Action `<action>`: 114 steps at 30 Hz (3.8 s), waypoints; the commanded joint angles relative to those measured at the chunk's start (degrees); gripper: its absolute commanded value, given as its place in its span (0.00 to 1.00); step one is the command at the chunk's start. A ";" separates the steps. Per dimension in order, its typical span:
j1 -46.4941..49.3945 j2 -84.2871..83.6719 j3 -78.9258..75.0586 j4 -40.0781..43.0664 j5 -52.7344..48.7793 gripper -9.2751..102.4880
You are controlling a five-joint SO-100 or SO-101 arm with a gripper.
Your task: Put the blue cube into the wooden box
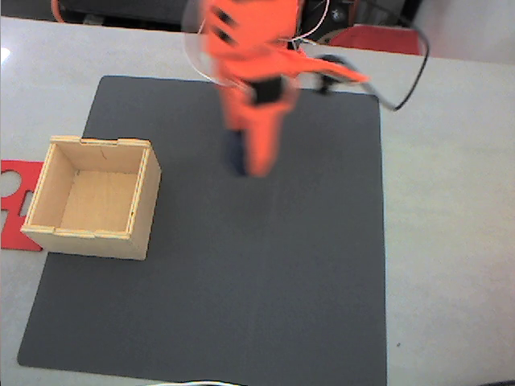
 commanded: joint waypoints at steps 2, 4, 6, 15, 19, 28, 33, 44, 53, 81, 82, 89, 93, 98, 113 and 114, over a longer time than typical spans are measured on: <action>13.27 5.10 -0.18 -8.44 -1.32 0.08; 18.11 4.57 -0.09 -11.25 -1.58 0.08; 22.59 3.87 0.79 -14.59 -1.58 0.09; 32.78 -4.92 2.55 -18.02 -1.05 0.09; 34.54 -8.61 2.55 -19.07 -0.97 0.09; 35.51 -18.37 2.55 -20.74 -0.35 0.09; 35.51 -22.85 2.55 -20.83 0.09 0.09; 35.24 -28.39 2.55 -22.24 -0.44 0.22; 34.19 -29.62 2.55 -22.50 -0.62 0.23; 3.87 23.20 0.88 -1.85 4.75 0.08; 1.32 26.63 0.88 0.00 4.92 0.08; -1.05 50.01 13.18 -0.26 4.13 0.08; 1.23 66.88 27.25 -0.88 3.34 0.08; 7.82 83.67 42.10 -0.62 2.20 0.08; 1.41 87.63 85.69 -15.73 15.03 0.08; 0.79 87.63 87.10 -15.47 16.61 0.08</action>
